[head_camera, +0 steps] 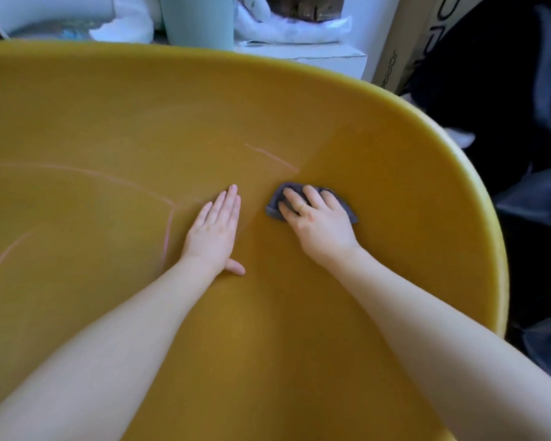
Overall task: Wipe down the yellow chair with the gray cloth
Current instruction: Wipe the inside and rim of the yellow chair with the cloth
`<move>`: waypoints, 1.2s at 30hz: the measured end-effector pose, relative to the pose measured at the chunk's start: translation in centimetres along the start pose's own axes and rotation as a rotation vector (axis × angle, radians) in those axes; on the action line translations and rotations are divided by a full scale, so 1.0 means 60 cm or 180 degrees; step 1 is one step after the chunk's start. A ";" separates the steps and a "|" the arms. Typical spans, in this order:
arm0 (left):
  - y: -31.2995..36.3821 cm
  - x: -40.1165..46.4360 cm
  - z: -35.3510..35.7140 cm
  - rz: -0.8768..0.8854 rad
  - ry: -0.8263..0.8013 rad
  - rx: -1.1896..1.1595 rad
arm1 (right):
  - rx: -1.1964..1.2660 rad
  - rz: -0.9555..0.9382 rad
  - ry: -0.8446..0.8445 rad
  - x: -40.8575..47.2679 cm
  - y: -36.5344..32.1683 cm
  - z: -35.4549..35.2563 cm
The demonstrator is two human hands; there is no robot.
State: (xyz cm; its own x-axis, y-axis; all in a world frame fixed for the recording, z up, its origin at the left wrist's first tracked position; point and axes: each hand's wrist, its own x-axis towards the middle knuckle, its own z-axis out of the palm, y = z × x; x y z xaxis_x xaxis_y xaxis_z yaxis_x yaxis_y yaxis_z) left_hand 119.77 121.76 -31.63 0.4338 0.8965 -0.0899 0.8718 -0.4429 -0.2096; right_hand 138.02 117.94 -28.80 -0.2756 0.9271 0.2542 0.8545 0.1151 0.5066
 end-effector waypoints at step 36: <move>0.003 0.000 -0.006 -0.0092 -0.0013 0.0001 | 0.0758 0.0718 0.0883 0.147 -0.022 -0.028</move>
State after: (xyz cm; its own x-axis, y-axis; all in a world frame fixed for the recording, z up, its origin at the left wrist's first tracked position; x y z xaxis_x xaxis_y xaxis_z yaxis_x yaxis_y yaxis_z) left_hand 120.00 121.67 -31.33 0.4076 0.9089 -0.0878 0.8838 -0.4169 -0.2125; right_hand 133.72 125.35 -25.85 -0.1503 0.8112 0.5652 0.9758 0.0297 0.2168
